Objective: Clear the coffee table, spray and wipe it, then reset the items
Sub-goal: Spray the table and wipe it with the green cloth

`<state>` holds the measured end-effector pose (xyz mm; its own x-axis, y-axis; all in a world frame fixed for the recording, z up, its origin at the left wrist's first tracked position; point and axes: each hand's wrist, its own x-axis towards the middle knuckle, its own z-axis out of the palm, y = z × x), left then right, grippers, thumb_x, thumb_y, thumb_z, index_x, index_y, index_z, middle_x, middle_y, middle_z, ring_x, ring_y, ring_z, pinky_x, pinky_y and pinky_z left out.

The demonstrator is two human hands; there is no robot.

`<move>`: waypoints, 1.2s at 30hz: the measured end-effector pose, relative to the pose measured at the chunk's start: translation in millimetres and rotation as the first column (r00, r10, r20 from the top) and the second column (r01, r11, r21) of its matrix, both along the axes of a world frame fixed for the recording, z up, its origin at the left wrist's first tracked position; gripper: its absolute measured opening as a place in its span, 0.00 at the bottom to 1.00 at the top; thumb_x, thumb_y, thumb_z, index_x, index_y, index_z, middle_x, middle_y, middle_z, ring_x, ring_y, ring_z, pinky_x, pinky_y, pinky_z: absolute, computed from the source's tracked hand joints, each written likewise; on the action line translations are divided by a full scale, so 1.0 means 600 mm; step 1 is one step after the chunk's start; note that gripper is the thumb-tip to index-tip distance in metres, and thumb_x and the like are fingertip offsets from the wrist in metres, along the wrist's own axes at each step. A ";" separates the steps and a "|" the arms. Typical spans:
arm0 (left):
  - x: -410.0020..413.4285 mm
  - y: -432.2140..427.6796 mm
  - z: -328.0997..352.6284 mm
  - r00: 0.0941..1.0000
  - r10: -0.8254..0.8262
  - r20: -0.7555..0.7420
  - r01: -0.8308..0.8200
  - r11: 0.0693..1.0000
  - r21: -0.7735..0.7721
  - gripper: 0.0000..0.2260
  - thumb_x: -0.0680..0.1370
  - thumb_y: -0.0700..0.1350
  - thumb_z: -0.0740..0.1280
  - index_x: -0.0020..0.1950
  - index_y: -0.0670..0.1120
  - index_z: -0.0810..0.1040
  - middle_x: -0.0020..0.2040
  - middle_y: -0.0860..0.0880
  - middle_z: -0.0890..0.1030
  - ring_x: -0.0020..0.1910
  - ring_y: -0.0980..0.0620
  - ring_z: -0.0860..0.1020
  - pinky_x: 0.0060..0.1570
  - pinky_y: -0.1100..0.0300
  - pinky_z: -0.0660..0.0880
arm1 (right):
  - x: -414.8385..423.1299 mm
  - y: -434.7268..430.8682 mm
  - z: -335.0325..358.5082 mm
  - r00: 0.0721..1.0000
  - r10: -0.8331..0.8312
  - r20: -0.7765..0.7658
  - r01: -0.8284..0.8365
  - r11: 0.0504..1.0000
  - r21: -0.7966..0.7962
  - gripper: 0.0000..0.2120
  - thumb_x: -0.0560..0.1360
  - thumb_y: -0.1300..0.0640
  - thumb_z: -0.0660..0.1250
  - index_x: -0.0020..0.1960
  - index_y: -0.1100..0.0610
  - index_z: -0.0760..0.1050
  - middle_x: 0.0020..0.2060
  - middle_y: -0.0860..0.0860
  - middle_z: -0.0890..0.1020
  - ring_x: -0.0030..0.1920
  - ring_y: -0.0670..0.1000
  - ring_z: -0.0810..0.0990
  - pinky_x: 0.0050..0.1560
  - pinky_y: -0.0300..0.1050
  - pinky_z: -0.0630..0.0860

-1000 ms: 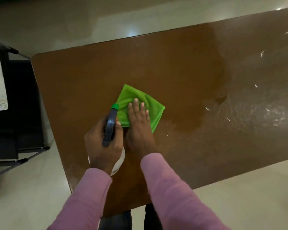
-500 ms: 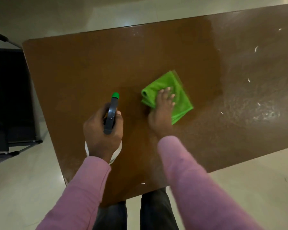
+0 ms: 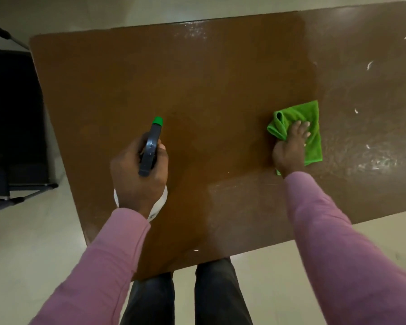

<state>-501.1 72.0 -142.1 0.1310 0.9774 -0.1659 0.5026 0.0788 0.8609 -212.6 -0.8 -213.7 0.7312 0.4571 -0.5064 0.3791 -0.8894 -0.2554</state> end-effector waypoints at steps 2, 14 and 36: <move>-0.001 0.000 0.000 1.000 0.016 -0.013 -0.016 1.000 0.014 0.02 0.79 0.43 0.67 0.46 0.47 0.77 0.32 0.55 0.75 0.31 0.54 0.74 0.29 0.70 0.69 | -0.049 0.017 0.006 0.997 -0.074 0.027 0.075 0.997 -0.009 0.33 0.74 0.69 0.54 0.76 0.66 0.46 0.76 0.63 0.44 0.76 0.65 0.43 0.74 0.58 0.46; 0.013 -0.026 0.007 0.971 0.211 -0.110 -0.209 0.977 0.034 0.02 0.79 0.44 0.67 0.50 0.47 0.77 0.37 0.52 0.78 0.34 0.52 0.77 0.37 0.59 0.78 | -0.228 -0.016 0.003 0.902 0.433 -0.006 -0.430 0.897 0.100 0.38 0.72 0.65 0.57 0.77 0.62 0.43 0.77 0.59 0.42 0.76 0.60 0.40 0.75 0.52 0.39; 0.218 -0.411 0.024 0.362 0.932 0.014 -0.896 0.352 -0.272 0.04 0.76 0.43 0.70 0.46 0.51 0.76 0.33 0.54 0.77 0.33 0.51 0.76 0.34 0.59 0.76 | 0.031 0.019 0.009 0.735 0.678 -0.023 -0.676 0.729 -0.111 0.28 0.82 0.59 0.51 0.77 0.65 0.44 0.77 0.60 0.43 0.76 0.62 0.45 0.74 0.54 0.47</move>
<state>-370.4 -174.9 -127.5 -0.7851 0.4520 -0.4235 -0.1107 0.5703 0.8139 -193.9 10.6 -208.4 0.2578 0.7795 -0.5709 0.8944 -0.4161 -0.1641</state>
